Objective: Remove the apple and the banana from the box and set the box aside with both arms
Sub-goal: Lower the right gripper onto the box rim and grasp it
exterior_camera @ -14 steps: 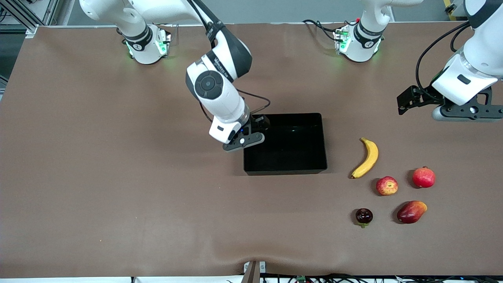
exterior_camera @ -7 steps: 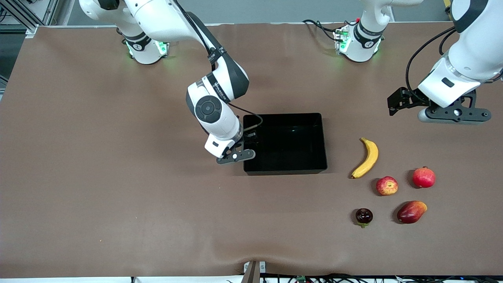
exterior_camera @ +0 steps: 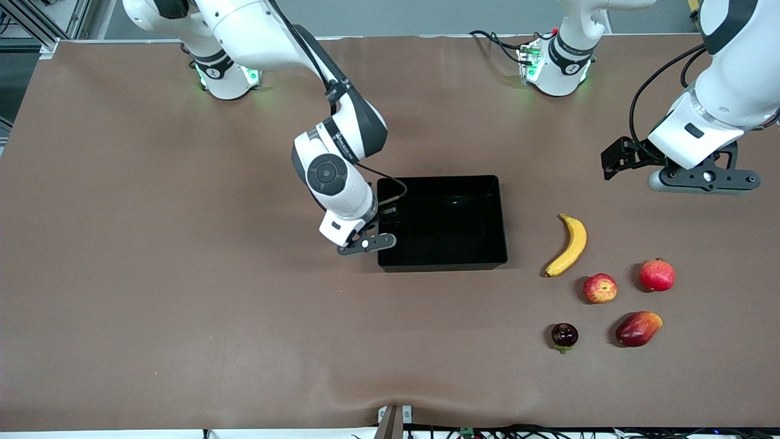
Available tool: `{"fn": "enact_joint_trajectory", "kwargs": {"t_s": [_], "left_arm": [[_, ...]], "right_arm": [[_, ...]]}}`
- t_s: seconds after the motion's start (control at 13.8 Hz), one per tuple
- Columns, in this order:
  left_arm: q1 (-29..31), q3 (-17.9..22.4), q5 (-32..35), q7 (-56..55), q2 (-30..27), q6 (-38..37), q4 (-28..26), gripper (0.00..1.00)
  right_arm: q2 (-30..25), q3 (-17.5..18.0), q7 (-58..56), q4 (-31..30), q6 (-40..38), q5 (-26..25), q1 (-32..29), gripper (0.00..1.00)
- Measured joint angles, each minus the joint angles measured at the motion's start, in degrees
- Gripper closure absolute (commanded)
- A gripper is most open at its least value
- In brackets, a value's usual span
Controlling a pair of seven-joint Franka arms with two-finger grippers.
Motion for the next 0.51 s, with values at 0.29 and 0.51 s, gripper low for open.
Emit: {"fn": "enact_joint_trajectory", "kwargs": {"t_s": [0.29, 0.51], "left_arm": [[0.1, 0.0, 0.0, 0.0, 0.0, 0.0, 0.0, 0.00], [0.1, 0.0, 0.0, 0.0, 0.0, 0.1, -0.1, 0.00]], "right_arm": [[1.5, 0.1, -0.4, 0.0, 0.3, 0.0, 0.3, 0.13], [1.9, 0.3, -0.4, 0.0, 0.1, 0.0, 0.4, 0.46]]}}
